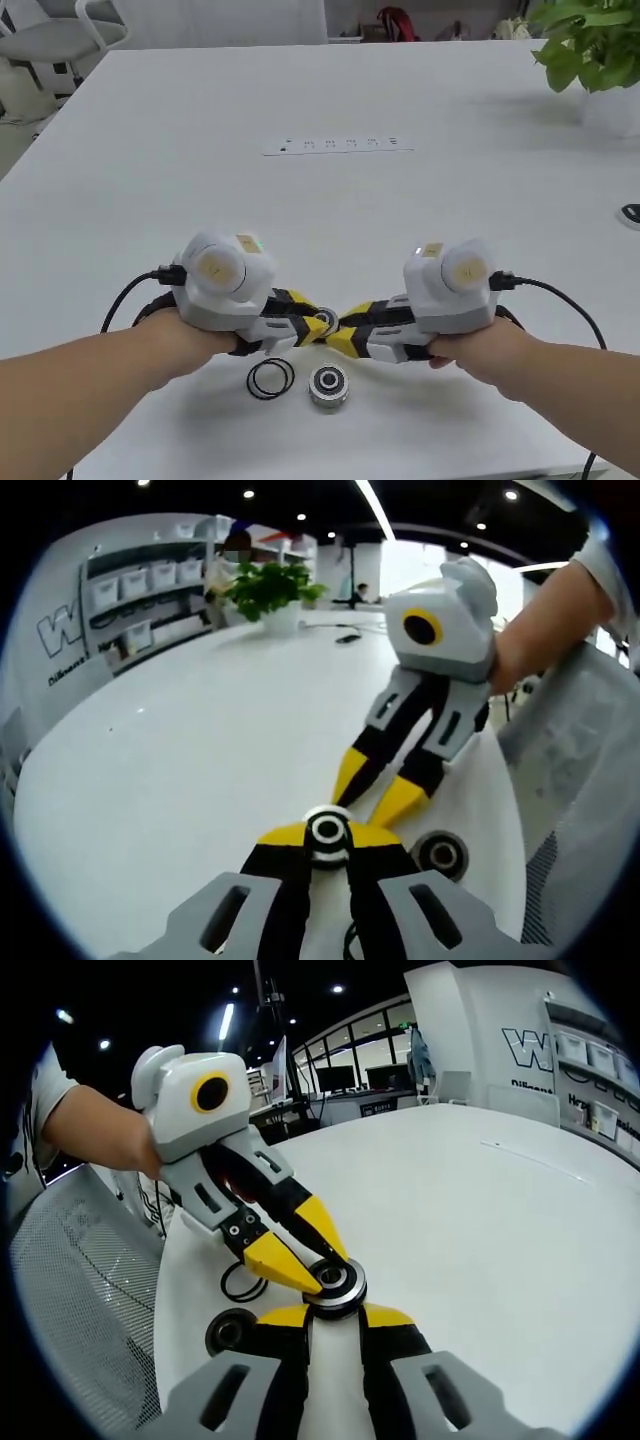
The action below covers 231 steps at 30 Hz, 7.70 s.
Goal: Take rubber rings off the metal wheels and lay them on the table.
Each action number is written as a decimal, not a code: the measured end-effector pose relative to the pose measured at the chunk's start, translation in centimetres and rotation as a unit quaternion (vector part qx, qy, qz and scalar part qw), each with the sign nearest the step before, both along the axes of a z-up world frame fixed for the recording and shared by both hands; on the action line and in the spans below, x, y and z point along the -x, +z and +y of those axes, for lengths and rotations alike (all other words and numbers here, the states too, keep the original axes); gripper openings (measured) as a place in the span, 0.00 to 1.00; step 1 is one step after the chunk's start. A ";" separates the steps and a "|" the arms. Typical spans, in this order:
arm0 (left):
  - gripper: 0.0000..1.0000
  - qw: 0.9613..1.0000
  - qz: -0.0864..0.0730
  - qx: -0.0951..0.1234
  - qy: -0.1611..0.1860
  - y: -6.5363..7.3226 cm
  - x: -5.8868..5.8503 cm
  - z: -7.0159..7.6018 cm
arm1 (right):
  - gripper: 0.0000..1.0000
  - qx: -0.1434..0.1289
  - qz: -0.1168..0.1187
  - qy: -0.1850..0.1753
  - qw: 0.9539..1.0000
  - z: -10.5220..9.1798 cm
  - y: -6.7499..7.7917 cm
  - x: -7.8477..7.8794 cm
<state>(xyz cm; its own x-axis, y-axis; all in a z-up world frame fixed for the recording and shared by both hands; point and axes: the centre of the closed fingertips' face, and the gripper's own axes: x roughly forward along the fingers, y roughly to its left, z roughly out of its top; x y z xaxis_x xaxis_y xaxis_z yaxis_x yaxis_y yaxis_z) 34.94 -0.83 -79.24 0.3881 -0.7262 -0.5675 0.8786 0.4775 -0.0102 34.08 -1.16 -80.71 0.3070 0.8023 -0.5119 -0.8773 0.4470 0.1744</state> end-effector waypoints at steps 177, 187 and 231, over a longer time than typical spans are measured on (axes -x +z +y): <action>0.68 0.998 -0.049 0.040 -0.004 7.0 5.6 6.7 | 0.00 -0.135 0.111 -0.004 0.985 3.6 5.7 2.7; 0.70 0.998 -0.043 0.041 0.001 6.6 6.2 7.5 | 0.00 -0.132 0.141 0.014 0.981 4.7 5.0 4.1; 0.70 0.998 -0.034 0.040 0.015 6.1 6.6 8.4 | 0.08 -0.066 0.145 0.042 0.986 5.8 1.7 5.9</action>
<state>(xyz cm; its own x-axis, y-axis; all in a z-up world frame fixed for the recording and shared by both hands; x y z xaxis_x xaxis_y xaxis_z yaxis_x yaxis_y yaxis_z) 28.34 7.55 -73.12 0.4463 -0.7556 -0.4794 0.8636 0.5041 0.0094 28.20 4.69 -79.04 0.0931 0.8838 -0.4585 -0.8148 0.3323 0.4750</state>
